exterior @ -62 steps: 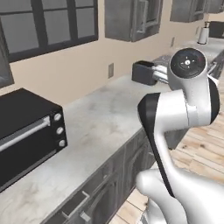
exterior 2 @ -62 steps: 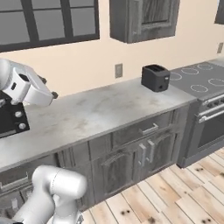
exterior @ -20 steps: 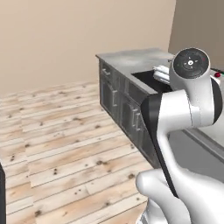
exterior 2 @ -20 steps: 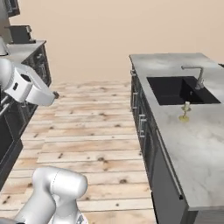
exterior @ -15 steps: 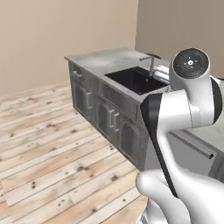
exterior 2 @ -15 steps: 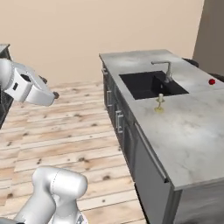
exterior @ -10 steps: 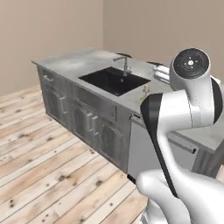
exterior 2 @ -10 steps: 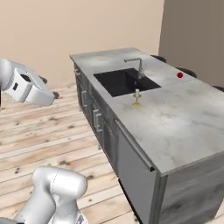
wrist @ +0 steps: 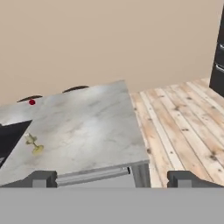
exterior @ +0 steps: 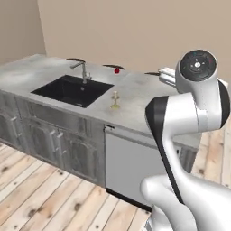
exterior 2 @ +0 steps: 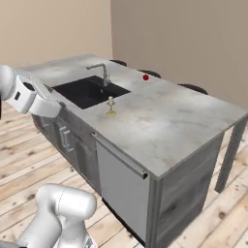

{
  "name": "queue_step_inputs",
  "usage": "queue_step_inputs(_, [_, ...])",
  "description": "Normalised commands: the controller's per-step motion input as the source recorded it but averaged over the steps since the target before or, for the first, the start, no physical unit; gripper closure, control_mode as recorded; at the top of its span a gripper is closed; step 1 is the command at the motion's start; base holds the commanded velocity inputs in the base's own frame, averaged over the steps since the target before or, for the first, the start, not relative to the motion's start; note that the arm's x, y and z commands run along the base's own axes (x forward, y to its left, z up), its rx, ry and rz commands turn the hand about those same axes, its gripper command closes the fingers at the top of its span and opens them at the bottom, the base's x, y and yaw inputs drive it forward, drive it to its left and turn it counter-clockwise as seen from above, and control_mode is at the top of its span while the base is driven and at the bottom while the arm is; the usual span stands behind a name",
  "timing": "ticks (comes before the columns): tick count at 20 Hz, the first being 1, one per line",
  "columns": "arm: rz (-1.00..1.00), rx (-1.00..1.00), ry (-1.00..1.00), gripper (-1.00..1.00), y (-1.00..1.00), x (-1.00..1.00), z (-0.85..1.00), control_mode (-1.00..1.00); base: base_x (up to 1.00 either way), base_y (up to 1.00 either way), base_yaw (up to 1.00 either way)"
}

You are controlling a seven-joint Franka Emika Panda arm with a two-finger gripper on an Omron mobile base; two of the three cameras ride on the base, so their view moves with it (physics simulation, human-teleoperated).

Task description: Pick the candle and candle from the dining table and place them in the open cabinet. Close the cabinet after placing the objects.

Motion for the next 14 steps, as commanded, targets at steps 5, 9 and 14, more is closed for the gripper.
queue_step_inputs(5, [0.0, 0.0, 0.0, -1.0, 0.0, 0.0, 0.0, 1.0, 0.15, 0.63, -0.47])
queue_step_inputs(9, [0.0, 0.0, 0.0, -1.0, 0.0, 0.0, 0.0, 1.0, 0.1, 0.66, -0.46])
queue_step_inputs(14, [0.0, 0.0, 0.0, -1.0, 0.0, 0.0, 0.0, 1.0, 0.1, 0.66, -0.45])
